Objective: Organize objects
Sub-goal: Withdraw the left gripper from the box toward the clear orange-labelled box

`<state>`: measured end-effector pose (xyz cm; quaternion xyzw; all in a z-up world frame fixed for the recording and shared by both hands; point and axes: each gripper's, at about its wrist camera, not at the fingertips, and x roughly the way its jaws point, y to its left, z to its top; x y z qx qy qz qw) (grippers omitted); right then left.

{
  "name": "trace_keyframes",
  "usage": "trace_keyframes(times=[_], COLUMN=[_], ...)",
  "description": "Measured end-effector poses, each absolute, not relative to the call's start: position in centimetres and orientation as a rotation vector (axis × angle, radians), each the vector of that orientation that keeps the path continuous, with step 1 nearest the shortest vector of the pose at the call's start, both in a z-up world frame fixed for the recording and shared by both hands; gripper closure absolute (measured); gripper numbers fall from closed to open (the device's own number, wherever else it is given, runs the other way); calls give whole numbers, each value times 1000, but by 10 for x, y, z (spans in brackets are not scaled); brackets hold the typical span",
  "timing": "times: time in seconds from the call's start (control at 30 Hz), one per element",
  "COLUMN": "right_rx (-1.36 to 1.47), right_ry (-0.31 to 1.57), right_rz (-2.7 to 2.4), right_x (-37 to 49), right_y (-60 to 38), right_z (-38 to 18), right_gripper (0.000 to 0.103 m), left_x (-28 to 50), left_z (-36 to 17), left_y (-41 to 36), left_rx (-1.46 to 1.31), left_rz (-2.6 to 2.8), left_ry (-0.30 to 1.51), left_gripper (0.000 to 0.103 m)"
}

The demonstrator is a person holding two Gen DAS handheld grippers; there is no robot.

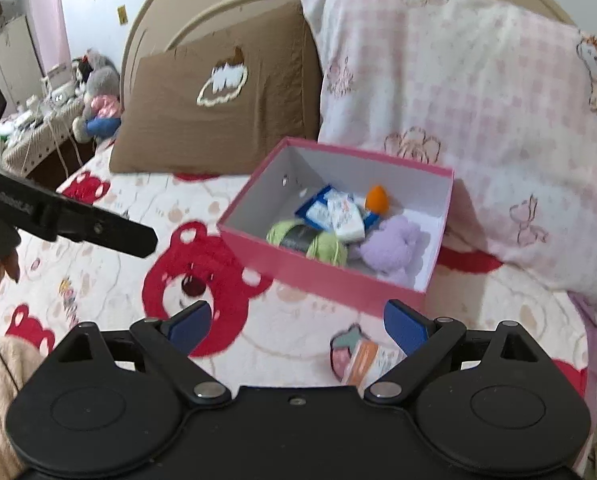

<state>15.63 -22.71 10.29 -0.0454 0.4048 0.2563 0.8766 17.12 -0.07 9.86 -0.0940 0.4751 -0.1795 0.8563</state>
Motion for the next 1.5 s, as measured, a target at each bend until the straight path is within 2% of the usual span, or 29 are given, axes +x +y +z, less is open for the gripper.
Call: trace_keyframes(times=[0.3, 0.4, 0.53, 1.2, 1.5], right_rx=[-163, -206, -241, -205, -194], right_ry=[888, 918, 942, 1001, 923], right_rz=[560, 591, 603, 617, 523], right_x=[143, 138, 133, 145, 146], right_y=[-230, -228, -227, -227, -233], right_z=[91, 81, 68, 6, -30], right_gripper=[8, 12, 12, 12, 12], left_x=[156, 155, 152, 139, 147], left_z=[92, 82, 71, 18, -9], left_y=[-12, -12, -11, -31, -35], left_rx=[-152, -169, -173, -199, -224], left_rz=[-377, -375, -359, -354, -388], left_ry=[1021, 1040, 1050, 986, 925], left_gripper=[0, 0, 0, 0, 0])
